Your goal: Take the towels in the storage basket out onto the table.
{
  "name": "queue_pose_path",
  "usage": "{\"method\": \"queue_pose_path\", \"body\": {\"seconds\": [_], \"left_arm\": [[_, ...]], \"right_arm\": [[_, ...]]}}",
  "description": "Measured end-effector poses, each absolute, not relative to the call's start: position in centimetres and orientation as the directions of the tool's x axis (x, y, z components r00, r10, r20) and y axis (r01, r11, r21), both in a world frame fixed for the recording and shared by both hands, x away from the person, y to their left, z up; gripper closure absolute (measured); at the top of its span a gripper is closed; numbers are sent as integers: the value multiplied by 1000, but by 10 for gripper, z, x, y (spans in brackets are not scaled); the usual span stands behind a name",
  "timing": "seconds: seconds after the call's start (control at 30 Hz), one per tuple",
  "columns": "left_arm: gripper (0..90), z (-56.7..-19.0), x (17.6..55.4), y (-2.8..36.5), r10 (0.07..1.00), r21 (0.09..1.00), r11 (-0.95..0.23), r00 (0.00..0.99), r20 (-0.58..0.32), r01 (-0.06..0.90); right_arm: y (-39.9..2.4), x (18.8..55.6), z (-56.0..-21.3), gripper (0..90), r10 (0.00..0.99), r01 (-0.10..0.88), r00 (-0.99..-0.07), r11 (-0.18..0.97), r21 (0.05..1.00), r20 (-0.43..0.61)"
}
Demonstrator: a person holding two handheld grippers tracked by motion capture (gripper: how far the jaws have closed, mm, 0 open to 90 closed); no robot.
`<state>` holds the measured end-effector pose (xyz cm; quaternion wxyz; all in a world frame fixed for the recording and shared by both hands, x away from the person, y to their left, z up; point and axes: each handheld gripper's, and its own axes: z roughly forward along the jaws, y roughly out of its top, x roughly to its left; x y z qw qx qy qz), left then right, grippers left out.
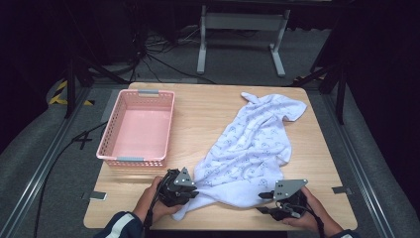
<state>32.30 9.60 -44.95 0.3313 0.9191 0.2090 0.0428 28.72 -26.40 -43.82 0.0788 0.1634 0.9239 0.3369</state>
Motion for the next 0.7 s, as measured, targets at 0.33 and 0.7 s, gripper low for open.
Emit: {"method": "queue_pose_path", "body": {"seconds": [0.33, 0.7], "left_arm": [[783, -446, 327, 99, 419, 653, -670, 906, -61, 353], [801, -439, 322, 91, 385, 669, -679, 922, -26, 303]], "right_arm": [[-255, 307, -449, 835, 400, 276, -914, 739, 614, -71], [-288, 310, -384, 859, 454, 381, -886, 603, 701, 91]]}}
